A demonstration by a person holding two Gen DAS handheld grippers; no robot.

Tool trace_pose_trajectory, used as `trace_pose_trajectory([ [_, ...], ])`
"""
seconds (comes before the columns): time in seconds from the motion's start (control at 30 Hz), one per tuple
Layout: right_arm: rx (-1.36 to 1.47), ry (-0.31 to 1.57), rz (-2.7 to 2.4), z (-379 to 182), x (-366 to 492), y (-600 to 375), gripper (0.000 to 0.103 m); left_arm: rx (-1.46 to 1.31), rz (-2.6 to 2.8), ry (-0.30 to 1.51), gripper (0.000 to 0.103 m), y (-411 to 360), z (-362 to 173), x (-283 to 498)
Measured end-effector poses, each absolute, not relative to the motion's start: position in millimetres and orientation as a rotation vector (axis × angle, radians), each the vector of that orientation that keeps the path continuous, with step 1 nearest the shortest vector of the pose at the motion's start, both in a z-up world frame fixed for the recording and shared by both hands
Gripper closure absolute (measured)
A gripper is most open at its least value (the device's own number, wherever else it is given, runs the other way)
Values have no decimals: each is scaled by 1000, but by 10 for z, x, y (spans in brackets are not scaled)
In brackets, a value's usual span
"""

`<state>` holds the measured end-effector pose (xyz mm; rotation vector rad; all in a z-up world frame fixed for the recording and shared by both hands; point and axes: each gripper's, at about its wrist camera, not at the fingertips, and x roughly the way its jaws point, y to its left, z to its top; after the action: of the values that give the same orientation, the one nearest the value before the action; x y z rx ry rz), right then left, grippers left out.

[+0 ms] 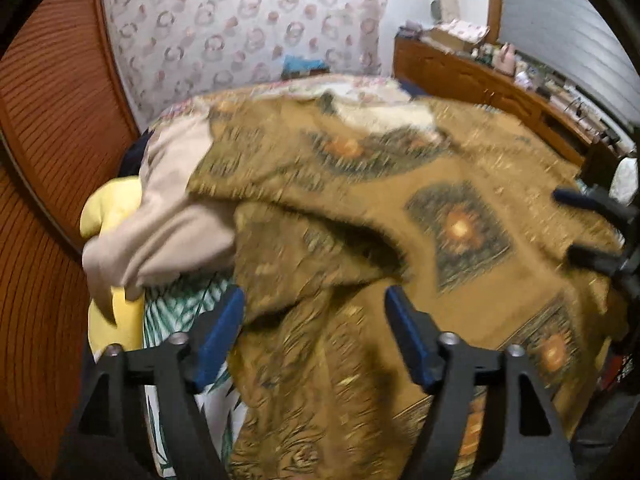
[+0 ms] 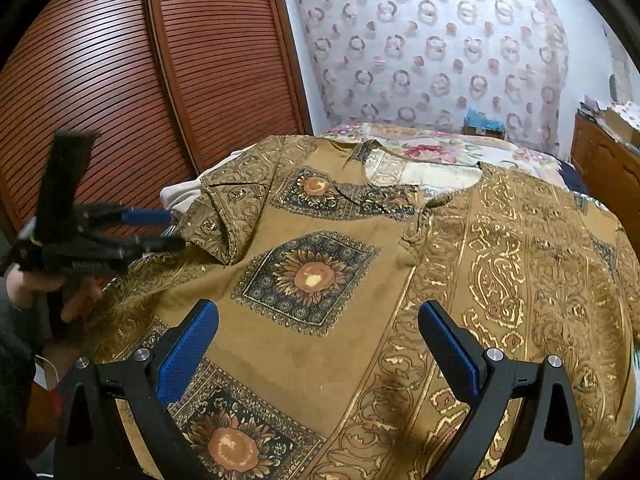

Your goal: Fold small clothes

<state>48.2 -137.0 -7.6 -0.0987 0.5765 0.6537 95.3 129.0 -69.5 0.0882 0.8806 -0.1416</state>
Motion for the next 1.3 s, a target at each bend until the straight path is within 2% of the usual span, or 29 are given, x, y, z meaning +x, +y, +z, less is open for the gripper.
trace_pose_trajectory([
  [0.17, -127, 562, 658, -2, 599, -1325, 3, 70, -76, 928, 17, 1433, -989, 976],
  [0.37, -167, 547, 667, 51, 682, -1226, 3, -5, -46, 927, 1, 1551, -1055, 990],
  [0.7, -264, 505, 743, 92, 968, -635, 3, -26, -42, 911, 1, 1647, -1010, 897],
  [0.97, -306, 530, 792, -88, 1409, -117, 3, -134, 93, 610, 2, 2041, -519, 636],
  [1.13, -348, 589, 836, -206, 1624, 148, 12, -185, 138, 462, 2, 2292, -178, 581],
  [1.2, -371, 624, 852, -252, 1703, 249, 23, -191, 156, 425, 2, 2347, -82, 598],
  [1.27, -389, 637, 849, -271, 1791, 317, 26, -204, 156, 390, 2, 2369, 22, 646],
  [1.3, -392, 640, 845, -272, 1825, 350, 31, -208, 152, 380, 2, 2368, 50, 684],
])
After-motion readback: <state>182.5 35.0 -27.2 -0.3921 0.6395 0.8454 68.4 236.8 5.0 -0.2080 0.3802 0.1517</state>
